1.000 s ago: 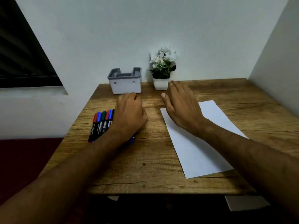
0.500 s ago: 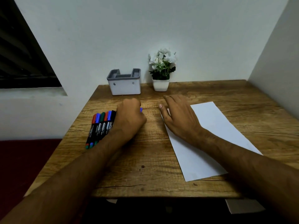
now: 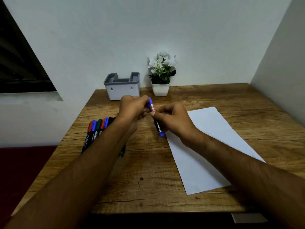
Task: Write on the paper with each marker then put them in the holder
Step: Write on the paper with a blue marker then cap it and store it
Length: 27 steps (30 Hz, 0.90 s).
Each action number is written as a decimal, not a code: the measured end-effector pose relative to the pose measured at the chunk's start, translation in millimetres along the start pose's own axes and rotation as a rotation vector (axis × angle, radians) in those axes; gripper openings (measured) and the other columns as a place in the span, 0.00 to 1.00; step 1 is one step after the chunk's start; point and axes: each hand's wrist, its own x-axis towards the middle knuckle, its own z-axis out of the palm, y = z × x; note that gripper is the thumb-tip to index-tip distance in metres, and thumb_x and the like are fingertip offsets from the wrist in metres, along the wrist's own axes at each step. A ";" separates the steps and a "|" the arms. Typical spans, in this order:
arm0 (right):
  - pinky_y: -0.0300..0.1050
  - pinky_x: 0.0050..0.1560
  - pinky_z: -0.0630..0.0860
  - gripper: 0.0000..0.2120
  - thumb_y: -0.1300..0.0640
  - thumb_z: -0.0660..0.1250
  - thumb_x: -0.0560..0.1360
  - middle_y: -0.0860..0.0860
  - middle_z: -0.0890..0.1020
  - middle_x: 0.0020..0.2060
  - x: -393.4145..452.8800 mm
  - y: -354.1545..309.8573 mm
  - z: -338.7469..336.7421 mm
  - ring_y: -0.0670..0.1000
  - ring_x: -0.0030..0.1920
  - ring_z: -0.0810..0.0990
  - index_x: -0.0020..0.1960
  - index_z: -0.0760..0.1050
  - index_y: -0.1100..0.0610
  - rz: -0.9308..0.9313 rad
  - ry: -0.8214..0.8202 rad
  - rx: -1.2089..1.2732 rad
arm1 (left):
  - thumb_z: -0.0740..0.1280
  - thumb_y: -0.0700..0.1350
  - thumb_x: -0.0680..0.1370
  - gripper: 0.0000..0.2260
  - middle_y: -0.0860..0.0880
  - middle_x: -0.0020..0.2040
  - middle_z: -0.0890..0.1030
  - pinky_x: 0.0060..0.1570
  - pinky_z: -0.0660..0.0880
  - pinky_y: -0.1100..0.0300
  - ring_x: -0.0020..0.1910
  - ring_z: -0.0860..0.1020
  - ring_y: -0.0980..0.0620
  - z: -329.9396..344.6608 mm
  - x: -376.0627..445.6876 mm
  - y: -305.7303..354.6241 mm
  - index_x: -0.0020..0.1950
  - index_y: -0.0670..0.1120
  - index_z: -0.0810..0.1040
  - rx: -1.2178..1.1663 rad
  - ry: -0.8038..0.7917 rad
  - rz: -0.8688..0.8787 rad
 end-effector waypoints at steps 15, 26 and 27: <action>0.37 0.36 0.75 0.12 0.56 0.67 0.82 0.52 0.84 0.38 -10.9 -22.7 -21.6 0.48 0.38 0.79 0.45 0.86 0.59 0.193 -0.143 0.057 | 0.75 0.47 0.73 0.08 0.49 0.41 0.85 0.35 0.79 0.62 0.38 0.84 0.54 -16.7 40.2 3.7 0.49 0.45 0.85 0.321 0.009 0.170; 0.43 0.36 0.73 0.11 0.53 0.75 0.76 0.56 0.86 0.34 -10.9 9.5 -27.3 0.49 0.32 0.79 0.38 0.86 0.58 0.143 0.014 -0.002 | 0.77 0.54 0.70 0.14 0.49 0.45 0.84 0.45 0.80 0.54 0.45 0.81 0.51 19.0 39.5 -33.9 0.48 0.46 0.83 1.033 0.071 0.563; 0.42 0.35 0.72 0.12 0.52 0.76 0.76 0.54 0.85 0.31 -11.6 11.8 -29.0 0.47 0.30 0.78 0.37 0.86 0.58 0.133 0.024 -0.016 | 0.77 0.54 0.70 0.14 0.48 0.45 0.84 0.46 0.81 0.53 0.46 0.81 0.51 20.9 41.1 -35.3 0.49 0.46 0.83 1.031 0.054 0.566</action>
